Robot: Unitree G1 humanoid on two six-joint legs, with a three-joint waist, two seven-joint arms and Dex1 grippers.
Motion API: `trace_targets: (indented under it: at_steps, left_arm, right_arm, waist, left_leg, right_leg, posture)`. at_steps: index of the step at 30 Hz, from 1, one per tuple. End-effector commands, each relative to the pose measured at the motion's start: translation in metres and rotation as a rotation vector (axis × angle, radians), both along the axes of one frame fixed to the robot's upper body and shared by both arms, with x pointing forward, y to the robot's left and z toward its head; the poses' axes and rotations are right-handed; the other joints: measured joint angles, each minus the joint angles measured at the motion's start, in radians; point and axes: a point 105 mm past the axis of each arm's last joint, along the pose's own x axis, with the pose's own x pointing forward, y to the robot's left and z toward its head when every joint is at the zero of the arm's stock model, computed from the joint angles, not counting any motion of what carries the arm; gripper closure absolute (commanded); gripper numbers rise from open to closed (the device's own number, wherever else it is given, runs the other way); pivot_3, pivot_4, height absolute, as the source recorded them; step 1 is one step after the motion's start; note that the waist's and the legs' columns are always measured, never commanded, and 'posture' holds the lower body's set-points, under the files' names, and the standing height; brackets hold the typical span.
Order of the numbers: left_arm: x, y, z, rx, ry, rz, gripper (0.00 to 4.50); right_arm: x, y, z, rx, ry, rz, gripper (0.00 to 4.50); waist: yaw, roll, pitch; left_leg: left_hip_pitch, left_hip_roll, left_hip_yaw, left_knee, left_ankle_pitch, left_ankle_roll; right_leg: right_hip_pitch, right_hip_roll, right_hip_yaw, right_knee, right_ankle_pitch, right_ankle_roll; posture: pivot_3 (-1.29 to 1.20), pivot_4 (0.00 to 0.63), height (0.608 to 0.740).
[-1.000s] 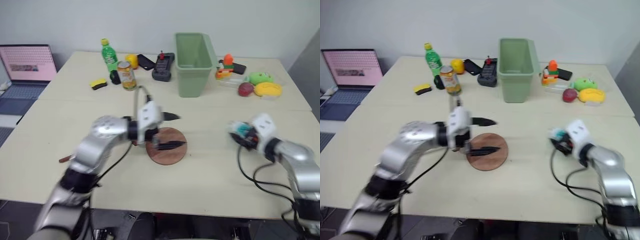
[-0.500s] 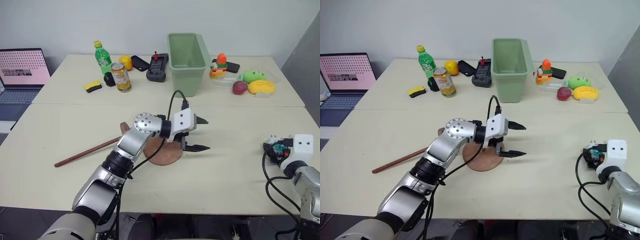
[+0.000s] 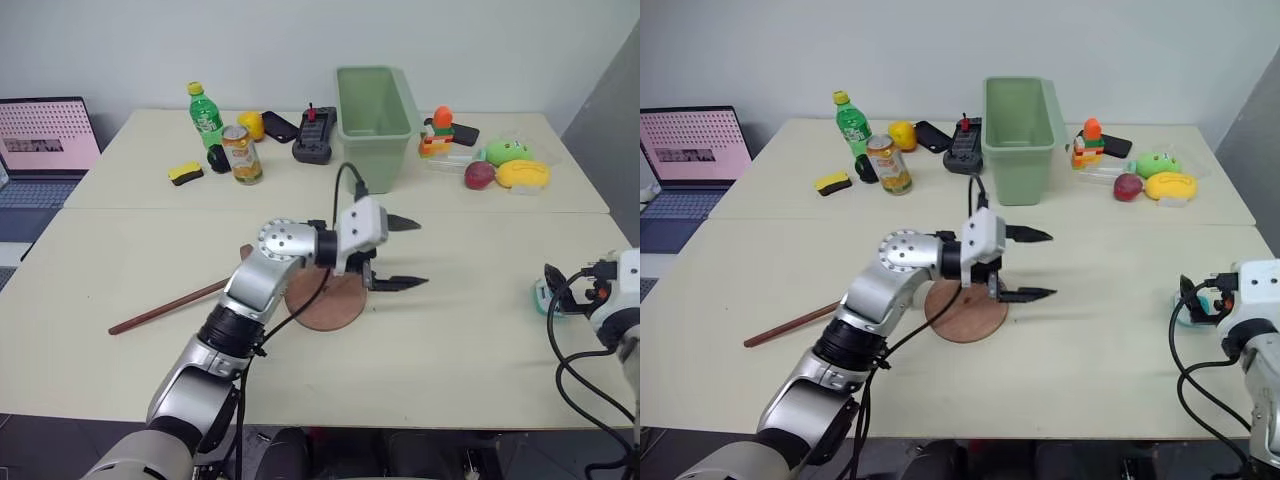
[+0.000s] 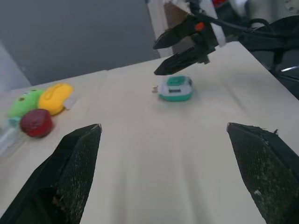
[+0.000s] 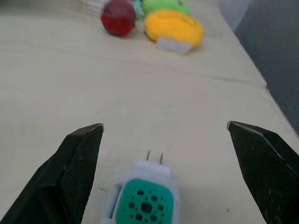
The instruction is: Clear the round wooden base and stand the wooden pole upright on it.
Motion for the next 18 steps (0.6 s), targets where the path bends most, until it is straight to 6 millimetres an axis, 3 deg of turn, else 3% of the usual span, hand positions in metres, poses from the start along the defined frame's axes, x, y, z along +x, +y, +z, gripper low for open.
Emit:
trace_targets:
  at_steps: [1,3,10,14,18]
  left_arm:
    - [0.003,0.054,0.043,-0.051,-0.056,0.143,0.0]
    - [0.002,0.101,0.048,0.012,-0.046,0.277,0.0]
    - [-0.013,0.223,0.037,0.344,-0.017,0.625,0.0]
    - [-0.032,0.257,0.007,0.529,0.113,0.63,0.0]
    - [-0.037,0.272,-0.009,0.634,0.141,0.63,0.0]
  right_arm:
    - [-0.004,0.055,0.031,-0.079,-0.066,0.339,0.05]
    - [-0.011,0.085,0.033,-0.07,-0.036,0.532,0.05]
    - [-0.032,0.154,0.034,-0.061,0.065,0.985,0.05]
    - [-0.041,0.182,0.036,-0.102,0.128,1.191,0.05]
    - [-0.045,0.2,0.041,-0.137,0.161,1.313,0.05]
  waist:
    - [-0.004,0.0,0.0]
    - [-0.017,0.001,0.001]
    - [-0.008,-0.001,0.003]
    - [0.008,-0.001,0.005]
    - [0.01,-0.002,0.007]
  left_leg:
    - [0.0,0.0,0.0,0.0,0.0,0.0]
    - [0.0,0.002,0.0,0.0,0.0,0.0]
    - [0.001,0.011,0.0,-0.002,0.0,0.0]
    - [0.001,0.009,-0.001,-0.001,0.0,0.0]
    - [0.0,0.009,-0.001,-0.001,0.0,0.0]
  right_leg:
    - [0.0,0.0,0.0,0.0,0.0,0.0]
    - [0.0,0.001,0.0,0.0,0.0,0.0]
    - [0.0,0.001,-0.002,-0.002,0.0,0.0]
    - [0.001,0.0,-0.003,-0.003,0.0,0.0]
    - [0.002,0.0,-0.003,-0.004,0.0,0.0]
  posture:
    - [0.0,0.15,0.74]
    - [0.0,0.15,0.74]
    - [0.0,0.15,0.74]
    - [0.0,0.15,0.74]
    - [0.0,0.15,0.74]
